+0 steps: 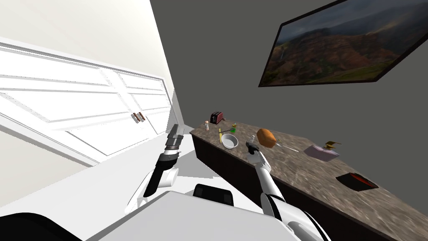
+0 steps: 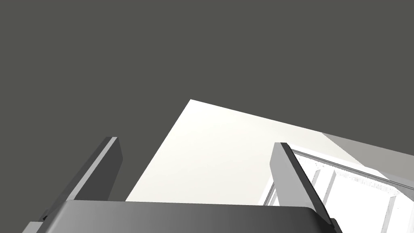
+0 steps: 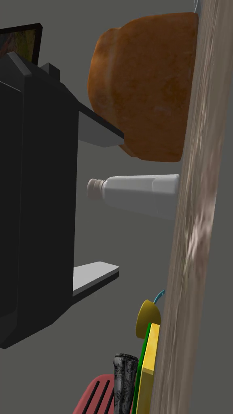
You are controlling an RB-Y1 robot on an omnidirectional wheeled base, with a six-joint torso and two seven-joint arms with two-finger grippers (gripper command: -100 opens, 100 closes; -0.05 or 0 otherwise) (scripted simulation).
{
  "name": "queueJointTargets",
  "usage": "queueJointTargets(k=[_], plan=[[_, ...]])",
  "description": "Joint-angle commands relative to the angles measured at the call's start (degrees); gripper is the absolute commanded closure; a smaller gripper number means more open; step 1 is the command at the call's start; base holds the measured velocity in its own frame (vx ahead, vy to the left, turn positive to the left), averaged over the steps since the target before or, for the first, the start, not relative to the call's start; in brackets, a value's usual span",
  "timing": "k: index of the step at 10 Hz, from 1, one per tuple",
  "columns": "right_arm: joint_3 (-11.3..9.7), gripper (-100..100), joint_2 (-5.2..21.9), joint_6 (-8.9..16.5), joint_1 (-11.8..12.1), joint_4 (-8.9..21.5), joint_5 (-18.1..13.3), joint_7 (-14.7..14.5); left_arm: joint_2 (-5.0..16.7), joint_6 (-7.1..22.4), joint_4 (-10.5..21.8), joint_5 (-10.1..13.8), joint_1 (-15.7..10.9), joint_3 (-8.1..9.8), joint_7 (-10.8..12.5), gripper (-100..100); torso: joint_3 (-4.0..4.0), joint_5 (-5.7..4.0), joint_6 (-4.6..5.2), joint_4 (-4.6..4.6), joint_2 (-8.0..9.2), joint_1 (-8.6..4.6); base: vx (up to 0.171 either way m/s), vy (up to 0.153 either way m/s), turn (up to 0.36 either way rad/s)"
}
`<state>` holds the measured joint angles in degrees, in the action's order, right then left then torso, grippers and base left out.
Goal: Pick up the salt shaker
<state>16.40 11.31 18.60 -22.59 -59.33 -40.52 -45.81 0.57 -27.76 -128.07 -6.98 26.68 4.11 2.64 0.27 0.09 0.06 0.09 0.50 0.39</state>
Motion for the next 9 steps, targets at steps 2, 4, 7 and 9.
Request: queueJointTargets(k=[2,4,7,9], plan=[[-0.3,-100,-0.2,1.5,-1.7,0.0,0.6,-1.5,0.0,0.0,0.0,0.0,0.0,0.00,0.0,0,0.11,0.02,0.00,0.05,0.19,0.08,-0.208,0.090,-0.101],[-0.3,-100,-0.2,2.5,-2.8,0.0,1.0,-2.5,0.0,0.0,0.0,0.0,0.0,0.00,0.0,0,0.19,0.00,0.00,0.08,0.31,-0.06,-0.204,0.048,-0.083],[0.3,-100,-0.2,4.2,-4.1,-0.5,1.8,-4.7,0.0,0.0,0.0,0.0,0.0,0.00,0.0,0,0.09,-0.01,0.01,0.05,0.12,-0.11,-0.154,0.037,-0.117],[0.7,-100,-0.1,4.0,-3.3,-0.6,2.3,-4.4,0.0,0.0,0.0,0.0,0.0,0.01,0.0,0,-0.19,-0.07,0.01,-0.05,-0.41,-0.43,0.074,-0.083,0.005]])
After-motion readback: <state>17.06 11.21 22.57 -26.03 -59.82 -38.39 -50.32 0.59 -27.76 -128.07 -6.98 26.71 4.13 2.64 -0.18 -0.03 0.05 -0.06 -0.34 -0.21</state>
